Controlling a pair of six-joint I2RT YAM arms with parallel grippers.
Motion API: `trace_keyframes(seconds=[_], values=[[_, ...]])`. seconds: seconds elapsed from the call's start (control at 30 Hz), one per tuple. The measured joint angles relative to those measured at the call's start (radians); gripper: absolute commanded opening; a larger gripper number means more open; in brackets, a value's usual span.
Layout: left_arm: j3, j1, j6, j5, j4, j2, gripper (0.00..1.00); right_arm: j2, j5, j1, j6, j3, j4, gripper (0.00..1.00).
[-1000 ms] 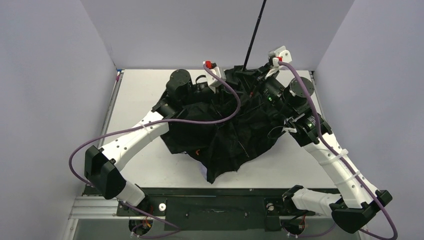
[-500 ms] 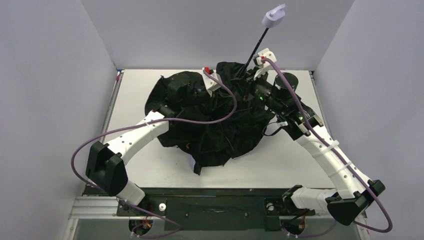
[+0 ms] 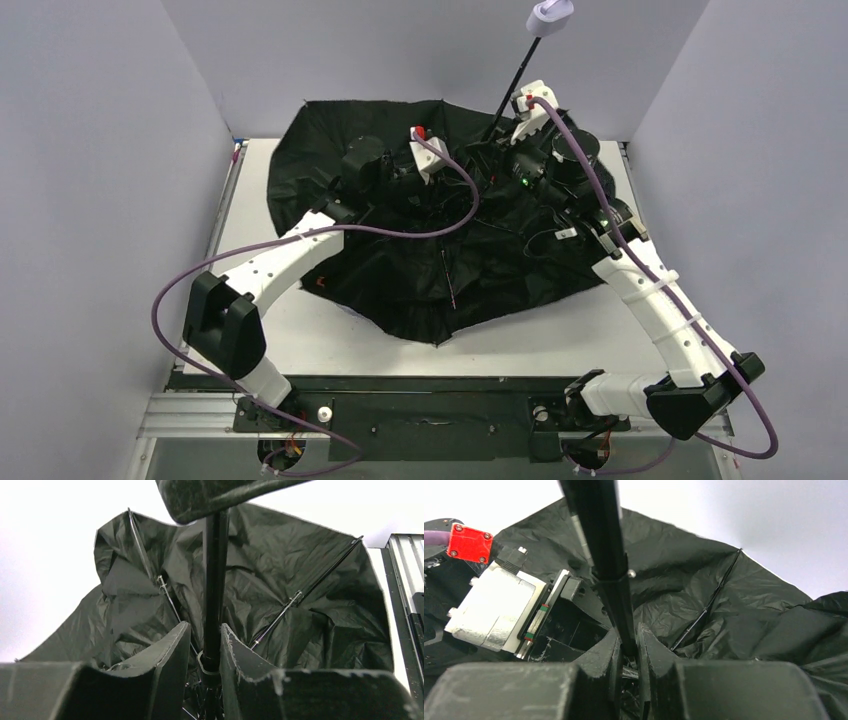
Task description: Open the umbrella
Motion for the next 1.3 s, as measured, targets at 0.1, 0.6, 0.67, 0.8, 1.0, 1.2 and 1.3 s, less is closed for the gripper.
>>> trace_keyframes(seconds=[0.1,0.6,0.67,0.8,1.0,1.2,1.3], values=[[0.025,0.002,0.014,0.002,-0.011,0.011,0.27,0.000,0.006,-0.003,-0.002,0.018,0.000,0.00],[0.103,0.002,0.066,0.008,-0.061,0.076,0.22,0.000,0.037,-0.013,-0.002,0.031,-0.008,0.00],[0.114,0.002,0.071,0.017,-0.065,0.080,0.04,0.000,0.040,-0.013,-0.002,0.038,-0.008,0.00],[0.121,0.002,0.091,0.045,-0.072,0.072,0.00,0.000,0.043,-0.014,-0.003,0.040,0.003,0.00],[0.103,0.002,0.106,0.037,-0.097,0.024,0.00,-0.043,0.010,-0.010,-0.006,-0.030,0.069,0.05],[0.101,0.017,0.123,-0.026,-0.156,-0.036,0.00,-0.167,-0.045,-0.002,-0.026,-0.147,0.179,0.49],[0.113,0.069,0.119,-0.107,-0.204,-0.040,0.00,-0.282,-0.079,0.010,-0.061,-0.199,0.211,0.61]])
